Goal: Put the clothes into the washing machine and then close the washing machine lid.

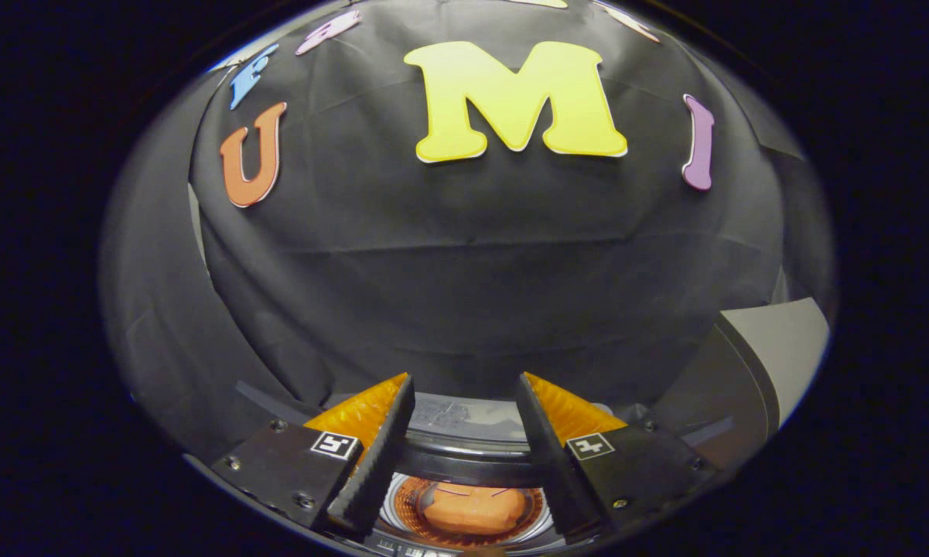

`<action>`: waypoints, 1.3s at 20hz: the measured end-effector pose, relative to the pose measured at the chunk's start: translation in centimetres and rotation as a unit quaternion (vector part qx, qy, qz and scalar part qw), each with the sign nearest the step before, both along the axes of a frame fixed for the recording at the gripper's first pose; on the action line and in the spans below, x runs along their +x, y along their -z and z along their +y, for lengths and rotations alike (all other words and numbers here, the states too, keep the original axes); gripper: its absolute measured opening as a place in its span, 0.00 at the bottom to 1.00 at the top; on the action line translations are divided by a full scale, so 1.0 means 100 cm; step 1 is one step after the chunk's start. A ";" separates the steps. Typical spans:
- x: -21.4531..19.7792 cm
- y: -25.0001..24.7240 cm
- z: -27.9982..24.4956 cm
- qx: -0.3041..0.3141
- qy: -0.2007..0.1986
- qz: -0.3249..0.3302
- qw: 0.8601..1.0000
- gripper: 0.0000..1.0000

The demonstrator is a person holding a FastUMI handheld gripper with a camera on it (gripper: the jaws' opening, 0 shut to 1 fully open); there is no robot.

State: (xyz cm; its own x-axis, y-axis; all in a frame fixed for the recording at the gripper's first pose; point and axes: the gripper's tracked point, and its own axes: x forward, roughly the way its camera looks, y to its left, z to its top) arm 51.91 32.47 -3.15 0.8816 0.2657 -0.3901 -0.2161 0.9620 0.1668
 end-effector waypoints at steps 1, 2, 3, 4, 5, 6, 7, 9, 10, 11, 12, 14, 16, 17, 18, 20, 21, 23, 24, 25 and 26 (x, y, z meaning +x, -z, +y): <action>0.001 -0.001 0.000 0.000 0.000 -0.002 1.000 0.84; 0.000 0.000 0.000 0.000 -0.001 -0.001 1.000 0.84; 0.001 0.000 0.000 0.000 -0.001 -0.001 1.000 0.84; -0.001 0.001 0.000 0.000 -0.003 0.000 1.000 0.84; -0.001 0.001 0.000 -0.001 -0.003 0.001 1.000 0.84; -0.001 0.001 0.000 -0.001 -0.004 0.001 1.000 0.84; -0.002 0.001 0.001 -0.002 -0.005 0.000 1.000 0.84; -0.001 0.002 0.000 -0.004 -0.006 0.001 1.000 0.84; 0.000 0.003 -0.001 -0.009 -0.002 0.004 1.000 0.84; -0.001 0.010 -0.001 -0.014 -0.006 0.020 1.000 0.84; -0.006 0.019 0.000 -0.015 -0.009 0.038 0.999 0.86; -0.007 0.034 -0.001 -0.009 -0.003 0.043 0.999 0.89; -0.025 0.043 -0.008 -0.011 -0.003 0.050 0.999 0.88; -0.035 0.045 -0.011 -0.014 -0.004 0.055 0.998 0.88; -0.038 0.046 -0.012 -0.017 -0.003 0.056 0.998 0.89; -0.047 0.040 -0.017 -0.013 -0.002 0.047 0.999 0.89; -0.053 0.034 -0.019 -0.011 -0.004 0.036 0.999 0.89; -0.072 0.014 -0.027 -0.015 -0.011 0.005 1.000 0.89; -0.084 0.004 -0.033 -0.020 -0.014 -0.014 1.000 0.89; -0.098 -0.005 -0.040 -0.023 -0.016 -0.027 0.999 0.89; -0.114 -0.011 -0.047 -0.021 -0.024 -0.039 0.999 0.89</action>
State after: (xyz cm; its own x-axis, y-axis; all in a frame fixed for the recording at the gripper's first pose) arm 40.54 27.78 -2.01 0.8962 0.2927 -0.3333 -0.2724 0.9562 0.1074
